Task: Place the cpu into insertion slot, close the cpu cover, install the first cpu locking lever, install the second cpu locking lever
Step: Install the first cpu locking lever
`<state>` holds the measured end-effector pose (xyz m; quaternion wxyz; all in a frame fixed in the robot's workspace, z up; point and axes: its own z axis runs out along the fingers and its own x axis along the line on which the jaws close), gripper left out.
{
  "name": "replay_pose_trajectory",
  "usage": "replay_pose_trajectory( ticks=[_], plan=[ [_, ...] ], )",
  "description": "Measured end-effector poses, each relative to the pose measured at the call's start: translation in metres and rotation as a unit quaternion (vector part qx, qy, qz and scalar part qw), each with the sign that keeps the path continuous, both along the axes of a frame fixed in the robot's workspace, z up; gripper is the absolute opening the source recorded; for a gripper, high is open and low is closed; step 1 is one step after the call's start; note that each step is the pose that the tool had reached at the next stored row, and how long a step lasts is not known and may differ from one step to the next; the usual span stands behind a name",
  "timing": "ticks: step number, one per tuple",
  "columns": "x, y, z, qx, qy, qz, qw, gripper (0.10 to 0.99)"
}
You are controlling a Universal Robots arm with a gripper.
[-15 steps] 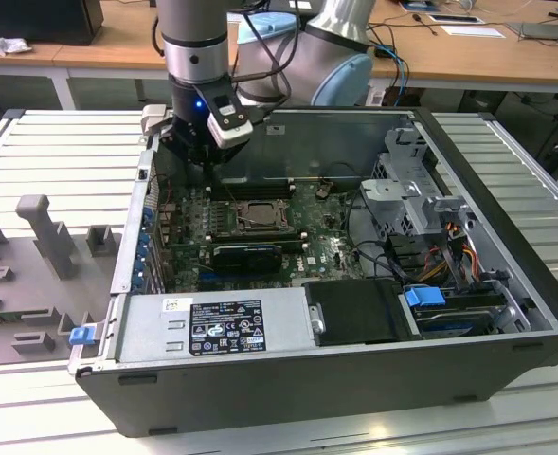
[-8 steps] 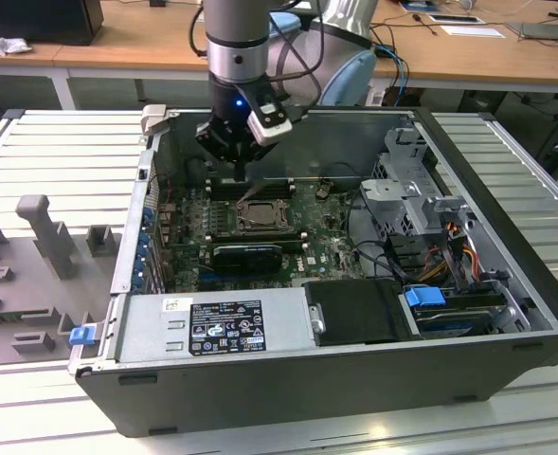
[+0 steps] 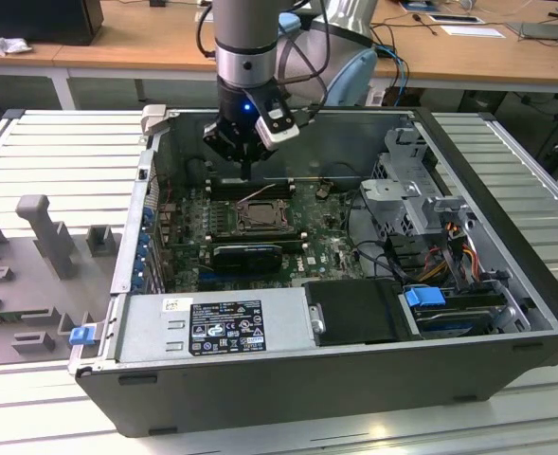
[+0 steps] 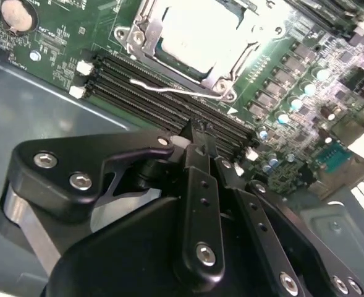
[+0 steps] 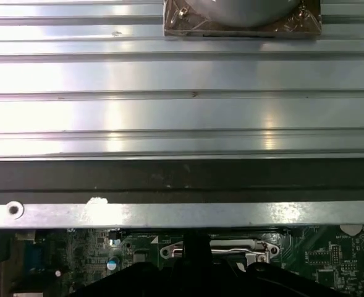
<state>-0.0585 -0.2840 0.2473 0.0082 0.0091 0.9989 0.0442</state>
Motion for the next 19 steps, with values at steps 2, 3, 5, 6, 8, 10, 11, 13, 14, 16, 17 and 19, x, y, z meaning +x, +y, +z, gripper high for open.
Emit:
replay_pose_trajectory(
  ticks=[2, 3, 5, 6, 8, 10, 11, 13, 14, 16, 17, 19],
  plan=[
    [0.0051, 0.0001, -0.0054, -0.0003, 0.0001, 0.002, 1.0000, 0.106],
    [0.0069, 0.0001, -0.0068, -0.0008, 0.0000, 0.006, 1.0000, 0.106],
    [0.0102, 0.0001, -0.0087, -0.0009, -0.0008, 0.009, 1.0000, 0.106],
    [0.0119, 0.0001, -0.0101, -0.0009, -0.0009, 0.009, 1.0000, 0.106],
    [0.0161, 0.0001, -0.0137, -0.0008, -0.0009, 0.009, 1.0000, 0.106],
    [0.0194, 0.0001, -0.0170, -0.0009, -0.0009, 0.010, 1.0000, 0.106],
    [0.0207, 0.0001, -0.0186, -0.0009, -0.0009, 0.010, 1.0000, 0.106],
    [0.0244, 0.0001, -0.0219, -0.0009, -0.0010, 0.010, 0.9999, 0.106],
    [0.0265, 0.0002, -0.0239, -0.0009, -0.0010, 0.011, 0.9999, 0.106],
    [0.0285, 0.0003, -0.0260, -0.0009, -0.0010, 0.012, 0.9999, 0.106],
    [0.0295, 0.0005, -0.0269, -0.0009, -0.0010, 0.013, 0.9999, 0.106],
    [0.0312, 0.0011, -0.0274, -0.0010, -0.0010, 0.015, 0.9999, 0.106]
  ],
)
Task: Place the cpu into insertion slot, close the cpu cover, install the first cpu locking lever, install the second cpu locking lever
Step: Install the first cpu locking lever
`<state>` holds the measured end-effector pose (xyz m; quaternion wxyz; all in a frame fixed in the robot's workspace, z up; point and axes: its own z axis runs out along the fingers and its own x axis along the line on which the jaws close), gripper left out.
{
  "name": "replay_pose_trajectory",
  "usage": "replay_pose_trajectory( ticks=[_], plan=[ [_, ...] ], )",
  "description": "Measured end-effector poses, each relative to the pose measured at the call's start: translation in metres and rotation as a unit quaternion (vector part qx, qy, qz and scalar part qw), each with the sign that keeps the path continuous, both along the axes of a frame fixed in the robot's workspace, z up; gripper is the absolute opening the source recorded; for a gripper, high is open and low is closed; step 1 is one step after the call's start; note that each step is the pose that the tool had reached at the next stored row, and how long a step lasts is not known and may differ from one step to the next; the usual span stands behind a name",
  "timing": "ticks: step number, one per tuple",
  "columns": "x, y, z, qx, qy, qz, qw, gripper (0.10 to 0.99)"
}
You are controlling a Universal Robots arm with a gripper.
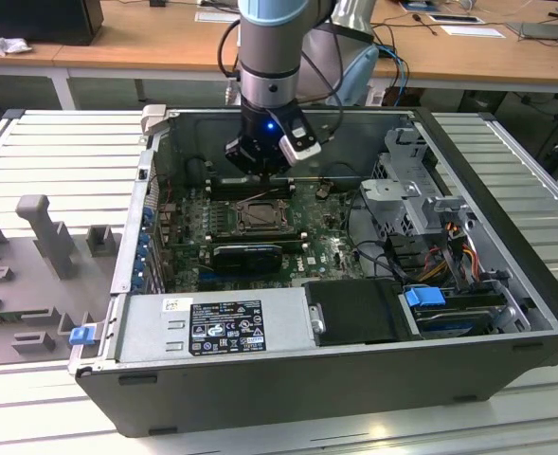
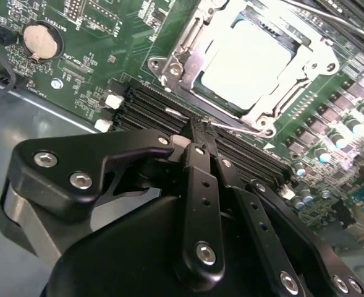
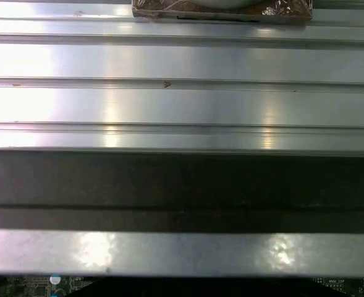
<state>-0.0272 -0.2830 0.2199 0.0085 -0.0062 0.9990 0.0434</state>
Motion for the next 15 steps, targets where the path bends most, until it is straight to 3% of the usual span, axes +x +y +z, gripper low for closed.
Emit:
replay_pose_trajectory(
  ticks=[6, 15],
  plan=[
    [0.0028, 0.0008, -0.0018, 0.0001, -0.0008, 0.014, 0.9999, 0.106],
    [0.0064, 0.0008, -0.0077, 0.0001, -0.0008, 0.015, 0.9999, 0.106]
  ],
)
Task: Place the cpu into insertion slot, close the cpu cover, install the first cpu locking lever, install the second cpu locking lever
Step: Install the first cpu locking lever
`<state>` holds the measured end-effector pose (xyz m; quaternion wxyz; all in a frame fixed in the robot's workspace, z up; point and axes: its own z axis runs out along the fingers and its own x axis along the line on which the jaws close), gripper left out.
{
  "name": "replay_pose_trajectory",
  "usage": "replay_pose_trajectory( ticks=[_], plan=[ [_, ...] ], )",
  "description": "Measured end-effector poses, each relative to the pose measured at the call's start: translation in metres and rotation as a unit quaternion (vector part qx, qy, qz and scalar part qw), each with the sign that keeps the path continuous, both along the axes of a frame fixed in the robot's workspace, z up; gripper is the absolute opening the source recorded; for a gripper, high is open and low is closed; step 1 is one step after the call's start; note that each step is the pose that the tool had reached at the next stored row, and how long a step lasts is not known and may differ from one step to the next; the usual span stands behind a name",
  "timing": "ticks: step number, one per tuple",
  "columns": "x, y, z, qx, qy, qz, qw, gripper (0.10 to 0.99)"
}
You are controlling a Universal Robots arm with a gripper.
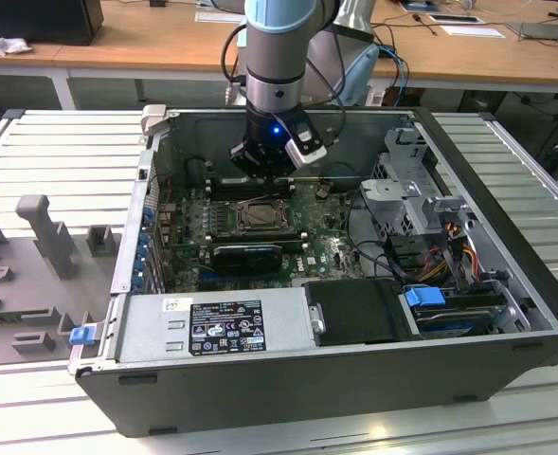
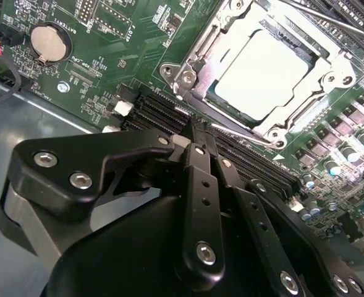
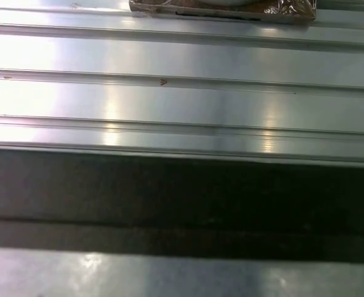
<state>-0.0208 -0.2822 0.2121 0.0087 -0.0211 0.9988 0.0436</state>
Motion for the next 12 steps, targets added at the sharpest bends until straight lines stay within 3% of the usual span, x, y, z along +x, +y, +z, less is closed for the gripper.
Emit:
replay_pose_trajectory(
  ticks=[12],
  plan=[
    [0.0015, 0.0000, -0.0086, -0.0010, 0.0000, 0.000, 1.0000, 0.106]
  ],
)
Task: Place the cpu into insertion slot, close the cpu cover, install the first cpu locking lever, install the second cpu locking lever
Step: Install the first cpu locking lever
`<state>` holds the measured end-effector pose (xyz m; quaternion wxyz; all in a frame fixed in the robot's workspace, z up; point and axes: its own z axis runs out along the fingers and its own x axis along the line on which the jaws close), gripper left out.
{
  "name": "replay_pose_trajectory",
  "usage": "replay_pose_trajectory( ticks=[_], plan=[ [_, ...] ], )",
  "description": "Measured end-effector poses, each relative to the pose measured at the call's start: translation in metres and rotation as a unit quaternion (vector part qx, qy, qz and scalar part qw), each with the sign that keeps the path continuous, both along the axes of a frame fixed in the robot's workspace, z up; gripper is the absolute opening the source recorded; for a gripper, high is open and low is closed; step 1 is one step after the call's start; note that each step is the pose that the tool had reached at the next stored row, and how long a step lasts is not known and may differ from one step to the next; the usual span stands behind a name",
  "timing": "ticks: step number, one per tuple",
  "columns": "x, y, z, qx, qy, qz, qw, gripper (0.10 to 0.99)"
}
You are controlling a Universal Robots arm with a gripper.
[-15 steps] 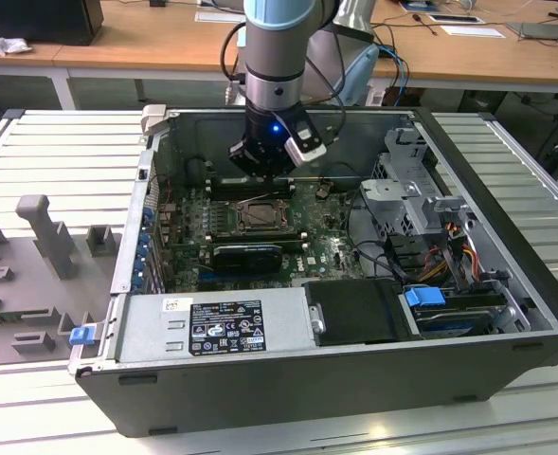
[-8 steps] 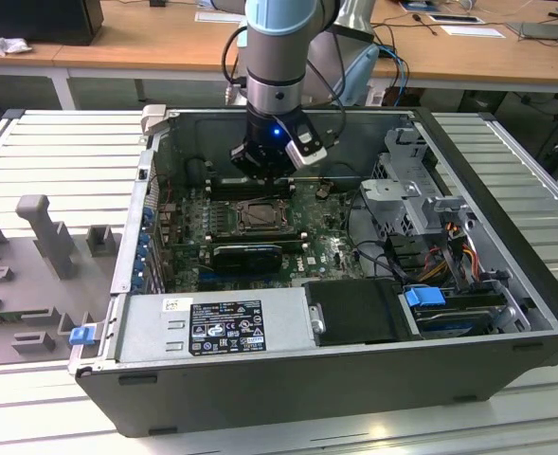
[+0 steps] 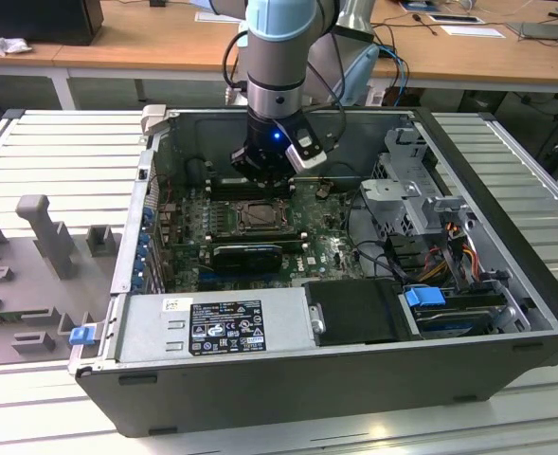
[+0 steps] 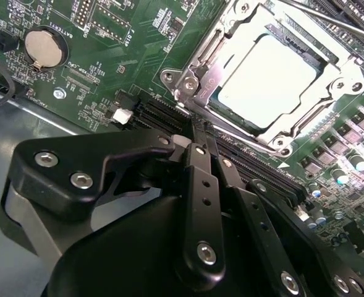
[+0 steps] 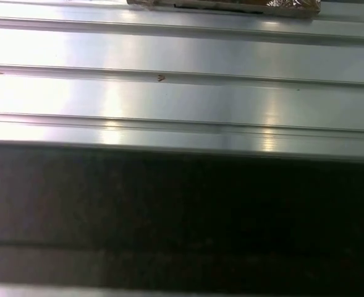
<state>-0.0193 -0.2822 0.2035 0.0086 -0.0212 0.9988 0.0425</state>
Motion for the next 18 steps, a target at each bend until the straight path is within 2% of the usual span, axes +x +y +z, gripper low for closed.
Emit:
replay_pose_trajectory(
  ticks=[3, 11, 12, 15, 17, 18],
  plan=[
    [0.0000, -0.0001, 0.0000, -0.0029, 0.0000, 0.000, 1.0000, 0.106],
    [-0.0001, -0.0006, -0.0029, -0.0038, 0.0002, 0.000, 1.0000, 0.106],
    [0.0001, -0.0009, -0.0032, -0.0020, 0.0002, 0.000, 1.0000, 0.106],
    [0.0003, -0.0006, -0.0035, 0.0102, 0.0000, 0.000, 0.9999, 0.106],
    [0.0004, -0.0002, -0.0024, 0.0118, -0.0005, 0.000, 0.9999, 0.106],
    [0.0004, -0.0004, 0.0018, 0.0113, -0.0003, 0.000, 0.9999, 0.106]
  ],
)
